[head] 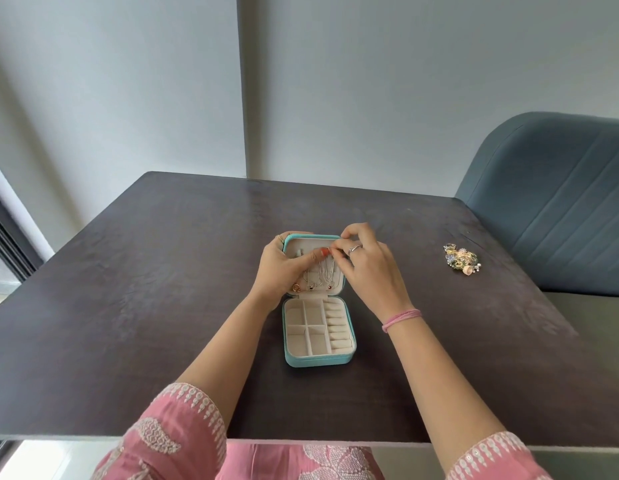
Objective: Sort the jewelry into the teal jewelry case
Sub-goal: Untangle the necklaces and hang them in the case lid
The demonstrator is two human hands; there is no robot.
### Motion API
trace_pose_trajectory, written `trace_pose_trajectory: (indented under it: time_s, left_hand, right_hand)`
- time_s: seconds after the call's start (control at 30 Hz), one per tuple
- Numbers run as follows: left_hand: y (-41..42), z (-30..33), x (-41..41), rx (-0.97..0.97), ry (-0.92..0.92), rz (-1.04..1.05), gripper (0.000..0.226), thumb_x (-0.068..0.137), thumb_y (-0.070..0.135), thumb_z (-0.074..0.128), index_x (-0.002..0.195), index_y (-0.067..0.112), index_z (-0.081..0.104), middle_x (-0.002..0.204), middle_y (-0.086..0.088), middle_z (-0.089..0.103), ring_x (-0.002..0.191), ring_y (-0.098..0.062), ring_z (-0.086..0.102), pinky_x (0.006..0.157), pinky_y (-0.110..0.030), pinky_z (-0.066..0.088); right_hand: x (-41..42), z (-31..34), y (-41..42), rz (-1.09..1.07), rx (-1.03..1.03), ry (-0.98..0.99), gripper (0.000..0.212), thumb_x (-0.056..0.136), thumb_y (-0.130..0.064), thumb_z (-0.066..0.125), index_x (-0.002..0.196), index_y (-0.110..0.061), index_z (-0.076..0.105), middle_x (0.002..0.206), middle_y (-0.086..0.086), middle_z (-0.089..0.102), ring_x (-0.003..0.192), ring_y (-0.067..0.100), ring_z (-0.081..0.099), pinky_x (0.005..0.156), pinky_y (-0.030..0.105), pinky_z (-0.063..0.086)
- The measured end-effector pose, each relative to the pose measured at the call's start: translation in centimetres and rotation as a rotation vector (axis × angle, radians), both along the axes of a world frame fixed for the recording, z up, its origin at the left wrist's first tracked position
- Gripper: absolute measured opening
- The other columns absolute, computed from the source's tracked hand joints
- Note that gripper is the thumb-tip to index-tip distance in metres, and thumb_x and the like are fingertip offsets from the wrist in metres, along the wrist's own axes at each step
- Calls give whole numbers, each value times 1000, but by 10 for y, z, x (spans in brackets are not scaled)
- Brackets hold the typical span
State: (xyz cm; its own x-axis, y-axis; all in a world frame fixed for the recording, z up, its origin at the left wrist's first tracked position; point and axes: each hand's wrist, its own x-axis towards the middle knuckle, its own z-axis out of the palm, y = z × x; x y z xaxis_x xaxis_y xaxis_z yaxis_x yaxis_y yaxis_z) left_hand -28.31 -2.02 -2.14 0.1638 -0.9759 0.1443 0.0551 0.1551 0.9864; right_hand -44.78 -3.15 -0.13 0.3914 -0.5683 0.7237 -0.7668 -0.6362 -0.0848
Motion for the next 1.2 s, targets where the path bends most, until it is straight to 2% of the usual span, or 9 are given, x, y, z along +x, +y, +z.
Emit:
trace_pose_trajectory:
  time_s: [0.23,0.4,0.47,0.57,0.63,0.77,0.87,1.07,1.2]
  left_hand:
    - [0,2,-2,1,15,2,33,74,18,81,101,10,66,95,-9,72,87,-23,71,78,-41,59]
    - [1,3,-3,4,38,-8,25,75,13,80,96,14,66,92,-7,72,86,-23,71,78,-41,59]
    - [0,3,-2,11,56,-19,25,75,13,80,96,13,66,91,-7,73,85,-24,71,79,-43,58]
    - [1,4,-3,24,71,-26,23,75,12,79,94,14,66,92,-8,73,85,-24,71,79,-42,58]
    - [0,4,-3,28,94,-27,25,74,11,80,94,12,66,91,-9,72,84,-24,70,78,-41,58]
    - [0,4,-2,51,106,-43,28,74,11,80,98,11,65,93,-9,72,86,-25,70,77,-40,58]
    - [0,5,-2,61,92,-47,28,76,11,78,99,13,64,93,-6,71,86,-23,70,75,-36,59]
    - [0,4,-1,63,103,-48,27,75,6,78,96,14,64,87,-4,72,81,-19,70,72,-34,59]
    - [0,4,0,59,97,-64,28,74,2,78,95,15,64,86,-3,71,78,-15,70,69,-30,58]
  right_hand:
    - [1,-2,2,11,100,-175,11,86,-15,70,92,-7,74,100,5,60,66,21,63,62,33,56]
    - [2,-6,1,29,130,-298,10,84,-16,73,91,-8,76,95,2,61,74,13,62,66,27,56]
    - [3,-7,1,55,166,-403,7,82,-14,75,85,-8,71,94,-1,59,75,5,62,67,26,56]
    - [5,-6,0,56,332,-624,24,78,-13,78,85,-14,56,93,4,63,70,-7,64,63,21,55]
    - [7,-6,0,27,467,-748,32,76,-17,80,90,-16,51,85,6,70,68,-3,67,62,17,53]
    - [10,-3,4,45,645,-943,34,76,-17,80,90,-22,50,72,-12,66,68,4,69,68,26,57]
    - [12,-2,4,75,696,-1027,34,77,-12,79,88,-24,49,77,-11,64,70,3,68,69,25,57]
    - [16,-3,2,184,795,-1211,33,78,4,73,88,-17,48,90,-1,62,75,5,65,67,19,53]
    - [17,-4,2,235,848,-1251,34,79,11,68,89,-15,48,92,2,60,77,3,65,66,15,52]
